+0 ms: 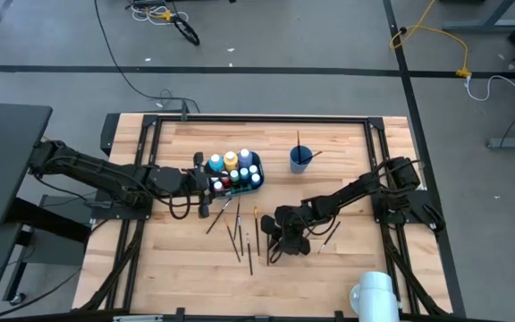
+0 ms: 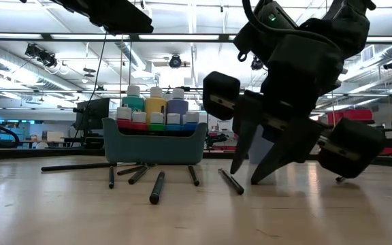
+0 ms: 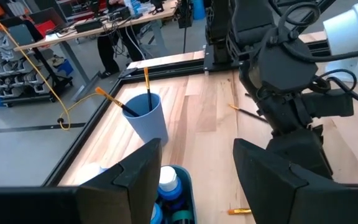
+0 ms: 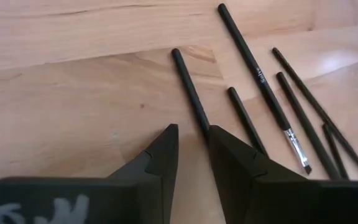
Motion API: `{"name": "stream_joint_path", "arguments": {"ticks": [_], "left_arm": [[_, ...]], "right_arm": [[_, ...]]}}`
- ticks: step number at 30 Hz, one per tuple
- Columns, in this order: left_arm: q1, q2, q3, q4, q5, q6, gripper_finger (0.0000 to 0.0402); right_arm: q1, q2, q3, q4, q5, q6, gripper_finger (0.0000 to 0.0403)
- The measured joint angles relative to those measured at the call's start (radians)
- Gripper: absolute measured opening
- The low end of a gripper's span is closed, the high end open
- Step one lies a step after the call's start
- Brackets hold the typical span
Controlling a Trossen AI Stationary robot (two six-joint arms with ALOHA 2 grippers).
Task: Pick & Place Paint Supplies
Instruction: Put the silver paint brush into the blue cup, then put the orange paint brush into the blue cup
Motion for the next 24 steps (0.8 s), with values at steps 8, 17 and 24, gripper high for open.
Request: {"name": "stream_joint_path", "arguments": {"ticks": [8, 17, 24], "left_arm": [[0.000, 0.000, 0.000, 0.001, 0.000, 0.013, 0.0210], [0.000, 0.000, 0.000, -0.001, 0.002, -0.020, 0.0210], [0.000, 0.000, 0.000, -0.009, 0.026, -0.021, 0.0210]], "right_arm": [[-0.009, 0.003, -0.004, 0.033, 0.002, 0.294, 0.0096], [-0.021, -0.057, -0.003, 0.087, 0.202, 0.427, 0.0096], [0.003, -0.214, -0.003, -0.299, 0.385, 0.493, 0.0096]]}}
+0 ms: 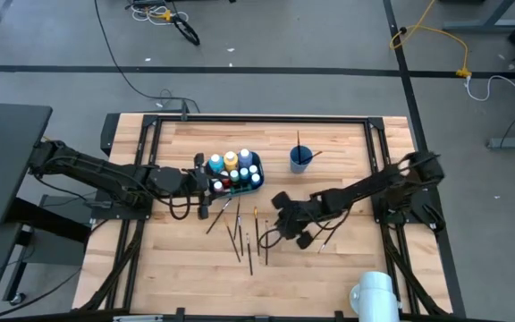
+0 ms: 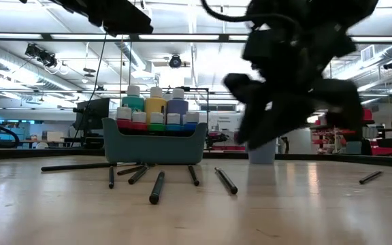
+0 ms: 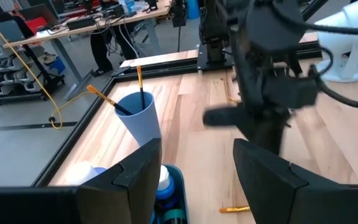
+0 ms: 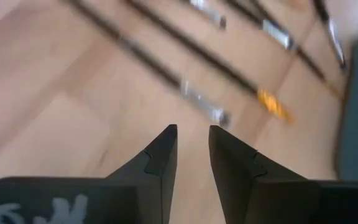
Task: Pick & Place Paint Supplies
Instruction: Put the orange paint brush into the blue cup
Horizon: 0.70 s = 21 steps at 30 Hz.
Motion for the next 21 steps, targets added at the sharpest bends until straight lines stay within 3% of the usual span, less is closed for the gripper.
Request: {"name": "stream_joint_path", "arguments": {"ticks": [3, 10, 14, 21], "left_arm": [[0.000, 0.000, 0.000, -0.010, 0.000, 0.000, 0.0210], [0.000, 0.000, 0.000, -0.011, 0.000, -0.025, 0.0210], [0.000, 0.000, 0.000, -0.014, 0.000, -0.034, 0.0210], [0.000, 0.000, 0.000, -0.016, 0.000, -0.053, 0.0210]], "right_arm": [[0.023, -0.083, 0.001, -0.212, 0.026, 0.067, 0.0096], [0.082, -0.178, 0.002, -0.585, -0.124, 0.516, 0.0096], [0.135, -0.179, -0.013, -0.816, -0.143, 0.644, 0.0096], [0.179, -0.176, -0.109, -0.880, -0.036, 0.705, 0.0096]]}}
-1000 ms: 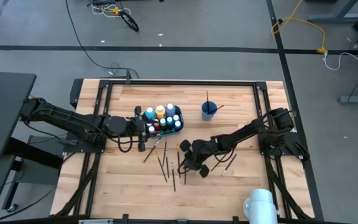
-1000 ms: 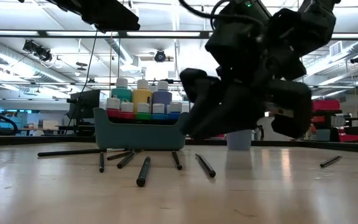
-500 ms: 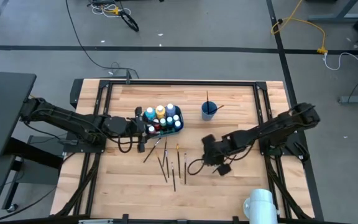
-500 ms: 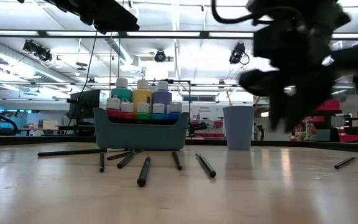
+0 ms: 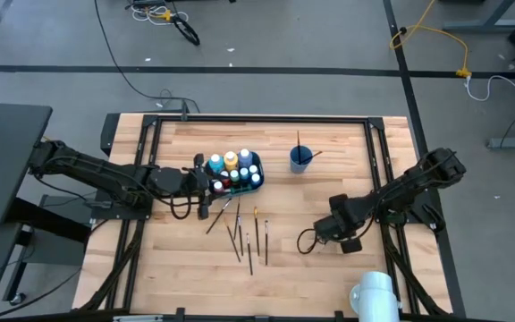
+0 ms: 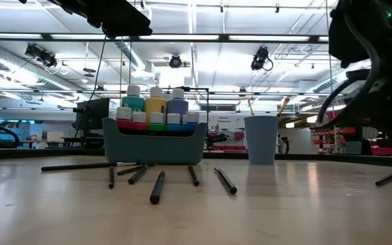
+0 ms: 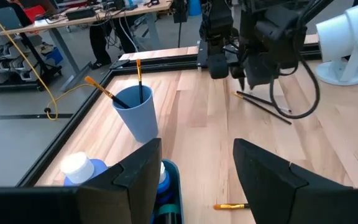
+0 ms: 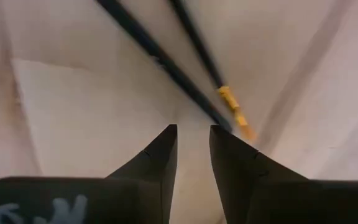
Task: Pick & Place Paint Supplies
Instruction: Put the orange paint brush into the blue cup
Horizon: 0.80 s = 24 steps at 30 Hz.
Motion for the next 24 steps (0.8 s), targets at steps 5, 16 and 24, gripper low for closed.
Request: {"name": "stream_joint_path", "arguments": {"ticks": [5, 16, 24], "left_arm": [[0.000, 0.000, 0.000, 0.001, 0.000, 0.000, 0.0210], [0.000, 0.000, 0.000, 0.002, -0.007, 0.000, 0.0210], [0.000, 0.000, 0.000, 0.002, 0.030, -0.001, 0.0210]], "right_arm": [[0.000, 0.000, 0.022, -0.069, 0.025, 0.000, 0.0096], [-0.001, 0.000, 0.028, -0.072, 0.198, -0.162, 0.0096], [-0.021, 0.000, 0.026, -0.026, 0.157, -0.176, 0.0096]]}}
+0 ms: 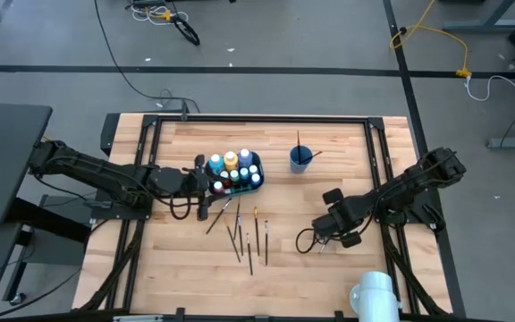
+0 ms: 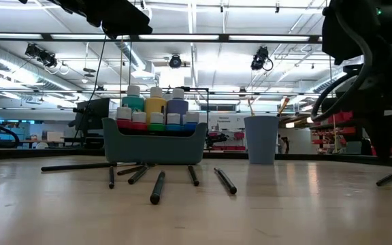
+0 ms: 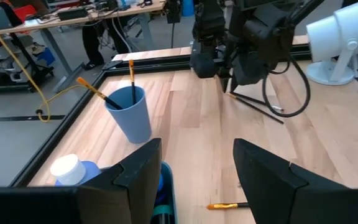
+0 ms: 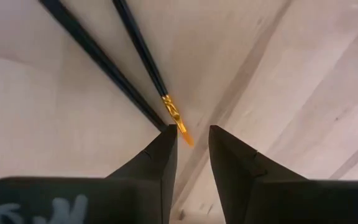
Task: Pick & Place Paint Supplies
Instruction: Put the orange paint brush into the blue cup
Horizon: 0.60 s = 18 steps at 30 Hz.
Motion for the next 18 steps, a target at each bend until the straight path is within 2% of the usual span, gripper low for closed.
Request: {"name": "stream_joint_path", "arguments": {"ticks": [14, 18], "left_arm": [[0.000, 0.000, 0.000, 0.000, 0.003, 0.000, 0.0210], [0.000, 0.000, 0.000, 0.000, 0.003, 0.000, 0.0210]], "right_arm": [[-0.012, 0.000, -0.056, 0.086, -0.006, -0.044, 0.0095], [-0.016, -0.001, -0.062, 0.109, -0.035, -0.054, 0.0079]]}}
